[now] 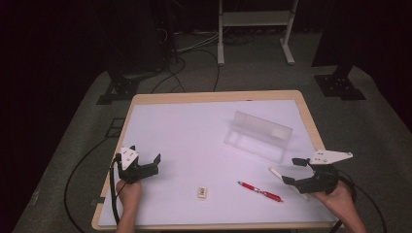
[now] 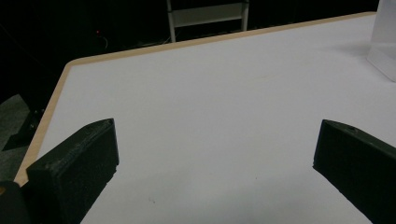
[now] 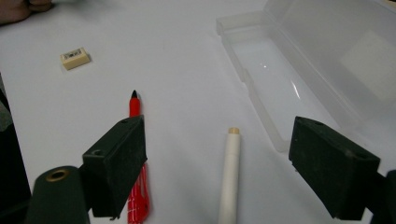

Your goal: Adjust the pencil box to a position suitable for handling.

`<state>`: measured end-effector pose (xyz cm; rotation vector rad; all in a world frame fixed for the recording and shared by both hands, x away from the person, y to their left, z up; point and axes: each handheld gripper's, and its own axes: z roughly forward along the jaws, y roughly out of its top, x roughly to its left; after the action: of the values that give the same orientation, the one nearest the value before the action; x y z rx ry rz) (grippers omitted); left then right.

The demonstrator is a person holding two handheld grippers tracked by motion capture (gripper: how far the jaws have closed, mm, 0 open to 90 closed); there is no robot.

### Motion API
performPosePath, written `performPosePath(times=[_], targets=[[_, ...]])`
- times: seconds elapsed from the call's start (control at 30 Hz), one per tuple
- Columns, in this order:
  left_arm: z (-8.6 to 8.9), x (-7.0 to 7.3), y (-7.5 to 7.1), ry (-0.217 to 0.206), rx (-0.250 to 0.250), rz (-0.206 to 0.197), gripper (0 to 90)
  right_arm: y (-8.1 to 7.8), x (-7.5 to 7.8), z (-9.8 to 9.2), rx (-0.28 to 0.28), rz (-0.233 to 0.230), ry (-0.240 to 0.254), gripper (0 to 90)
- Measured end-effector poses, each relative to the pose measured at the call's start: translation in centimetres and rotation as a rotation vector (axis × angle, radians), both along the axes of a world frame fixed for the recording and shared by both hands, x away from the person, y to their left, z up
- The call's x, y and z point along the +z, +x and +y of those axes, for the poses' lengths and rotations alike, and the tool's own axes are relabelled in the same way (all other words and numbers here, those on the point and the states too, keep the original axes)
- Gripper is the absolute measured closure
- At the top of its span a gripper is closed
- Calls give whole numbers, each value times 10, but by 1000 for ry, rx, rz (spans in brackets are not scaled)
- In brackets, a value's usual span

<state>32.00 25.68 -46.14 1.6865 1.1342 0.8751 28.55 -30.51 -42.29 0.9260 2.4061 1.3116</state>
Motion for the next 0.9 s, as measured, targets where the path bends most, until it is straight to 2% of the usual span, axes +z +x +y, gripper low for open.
performPosePath(times=[0.47, 0.9], targets=[[0, 0, 0, -4, 2, -1, 0, 23, 14, 17, 39, 38, -42, 181], [0, 0, 0, -3, 2, -1, 0, 40, 28, 34, 79, 29, -82, 181]])
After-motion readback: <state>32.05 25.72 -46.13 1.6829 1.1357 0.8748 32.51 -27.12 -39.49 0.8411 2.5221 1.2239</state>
